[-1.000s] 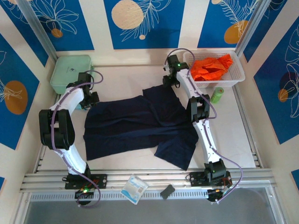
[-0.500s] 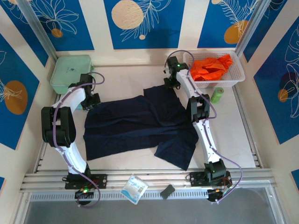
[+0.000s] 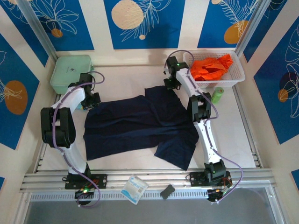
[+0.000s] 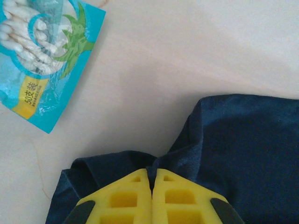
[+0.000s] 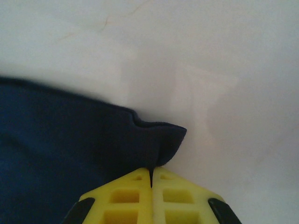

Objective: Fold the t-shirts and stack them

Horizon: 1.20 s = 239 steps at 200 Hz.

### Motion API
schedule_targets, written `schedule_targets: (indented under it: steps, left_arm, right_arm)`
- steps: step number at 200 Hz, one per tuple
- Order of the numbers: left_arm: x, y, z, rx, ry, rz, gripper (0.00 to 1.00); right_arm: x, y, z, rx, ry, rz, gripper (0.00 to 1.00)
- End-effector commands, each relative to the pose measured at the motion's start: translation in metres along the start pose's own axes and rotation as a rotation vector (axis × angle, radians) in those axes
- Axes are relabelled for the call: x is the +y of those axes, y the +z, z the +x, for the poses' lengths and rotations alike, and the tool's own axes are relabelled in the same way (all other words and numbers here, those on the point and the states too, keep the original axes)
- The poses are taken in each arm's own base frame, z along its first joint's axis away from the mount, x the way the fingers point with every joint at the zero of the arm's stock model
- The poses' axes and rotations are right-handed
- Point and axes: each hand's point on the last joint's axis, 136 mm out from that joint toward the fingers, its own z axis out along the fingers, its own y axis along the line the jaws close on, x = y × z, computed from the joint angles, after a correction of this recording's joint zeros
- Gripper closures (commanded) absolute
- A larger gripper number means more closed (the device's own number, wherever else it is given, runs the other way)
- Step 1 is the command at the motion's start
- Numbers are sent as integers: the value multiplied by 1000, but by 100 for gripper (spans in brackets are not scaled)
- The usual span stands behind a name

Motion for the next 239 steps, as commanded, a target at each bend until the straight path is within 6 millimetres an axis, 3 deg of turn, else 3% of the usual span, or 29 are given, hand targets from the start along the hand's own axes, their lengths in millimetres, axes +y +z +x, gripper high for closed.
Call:
schedule_targets:
  steps: [1,24,45,78,100,125,177,204,239]
  left_arm:
    - [-17,-58,-22,-113,25,71,100]
    - [-22,-96,-28,-178,35,106,100]
    - [-25,-131,-31,-234,43,143,100]
    - [-32,-198,-33,-346,67,218,100]
    - [-44,-256,-31,-433,108,324,100]
    - [-51,-320,-20,-536,147,427,100]
    - [-37,-442,19,-809,183,517,100]
    - [-24,-494,46,-973,194,557,100]
    - [3,-550,83,-1144,155,547,100]
  right_arm:
    - [4,-120,-35,-229,48,-27,100]
    - [6,-194,-35,-356,60,-36,100]
    - [6,-248,-25,-443,59,-23,100]
    - [12,-339,2,-608,44,-19,100]
    - [19,-403,28,-728,27,-35,100]
    - [26,-480,66,-884,-3,-36,100]
    - [33,-624,166,-1230,-37,-130,100]
    - [32,-675,218,-1361,-34,-234,100]
    - [32,-725,285,-1509,-26,-366,100]
